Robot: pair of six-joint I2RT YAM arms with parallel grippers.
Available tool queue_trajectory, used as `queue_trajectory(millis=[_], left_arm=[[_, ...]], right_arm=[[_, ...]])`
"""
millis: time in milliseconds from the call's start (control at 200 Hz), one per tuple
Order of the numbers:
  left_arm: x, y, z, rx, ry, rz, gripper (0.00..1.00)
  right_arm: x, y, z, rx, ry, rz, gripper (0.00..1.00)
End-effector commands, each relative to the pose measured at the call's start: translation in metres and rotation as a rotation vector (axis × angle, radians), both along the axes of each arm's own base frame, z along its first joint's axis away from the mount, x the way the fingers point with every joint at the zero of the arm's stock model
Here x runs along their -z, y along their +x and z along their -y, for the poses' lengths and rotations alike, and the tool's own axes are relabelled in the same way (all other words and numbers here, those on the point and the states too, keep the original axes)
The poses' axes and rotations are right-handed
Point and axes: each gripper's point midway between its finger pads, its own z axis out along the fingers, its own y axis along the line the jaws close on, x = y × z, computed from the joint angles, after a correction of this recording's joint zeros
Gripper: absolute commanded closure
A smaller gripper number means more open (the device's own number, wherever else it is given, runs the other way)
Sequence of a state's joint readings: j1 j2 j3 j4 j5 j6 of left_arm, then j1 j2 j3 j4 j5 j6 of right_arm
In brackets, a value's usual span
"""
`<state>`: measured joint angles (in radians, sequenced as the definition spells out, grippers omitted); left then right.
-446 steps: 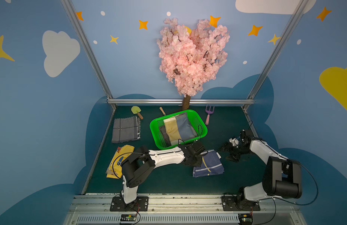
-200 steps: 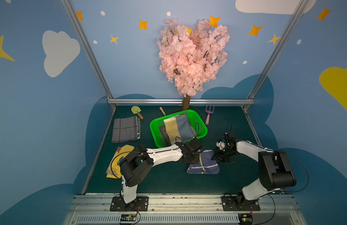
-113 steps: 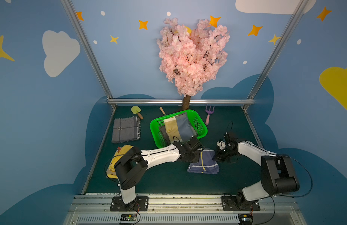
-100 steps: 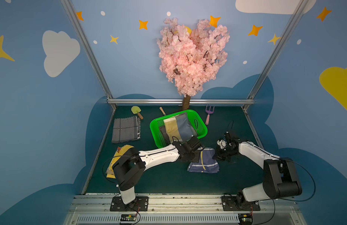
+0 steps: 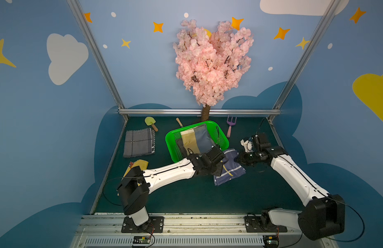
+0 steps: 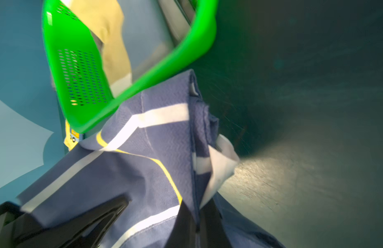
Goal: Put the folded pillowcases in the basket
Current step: Pick up the pillowcase at the center of the board, then place the pillowcase in the basket.
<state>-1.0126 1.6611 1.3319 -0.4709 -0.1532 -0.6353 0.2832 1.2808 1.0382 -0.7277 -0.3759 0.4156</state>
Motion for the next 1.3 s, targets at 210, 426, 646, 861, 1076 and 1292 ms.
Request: queue_trajectory(millis=[210, 426, 646, 861, 1076, 1292], left_arm=[[-0.093, 0.035, -0.033, -0.074, -0.049, 0.264, 0.97], [-0.084, 0.061, -0.063, -0.159, 0.003, 0.288, 0.97], [-0.088, 0.093, -0.097, -0.233, -0.016, 0.311, 0.97], [-0.081, 0.126, -0.126, -0.302, -0.012, 0.34, 0.97], [-0.056, 0.156, -0.14, -0.343, -0.015, 0.298, 0.97], [-0.018, 0.176, -0.142, -0.358, -0.032, 0.222, 0.97]], right_arm=[[-0.066, 0.047, -0.031, -0.052, 0.022, 0.151, 1.0], [-0.086, 0.087, -0.059, -0.081, 0.023, 0.215, 1.0], [-0.095, 0.131, -0.085, -0.115, 0.013, 0.242, 1.0], [-0.075, 0.168, -0.101, -0.13, -0.019, 0.226, 1.0], [-0.056, 0.195, -0.112, -0.141, -0.04, 0.207, 1.0], [-0.025, 0.21, -0.121, -0.14, -0.052, 0.165, 1.0]])
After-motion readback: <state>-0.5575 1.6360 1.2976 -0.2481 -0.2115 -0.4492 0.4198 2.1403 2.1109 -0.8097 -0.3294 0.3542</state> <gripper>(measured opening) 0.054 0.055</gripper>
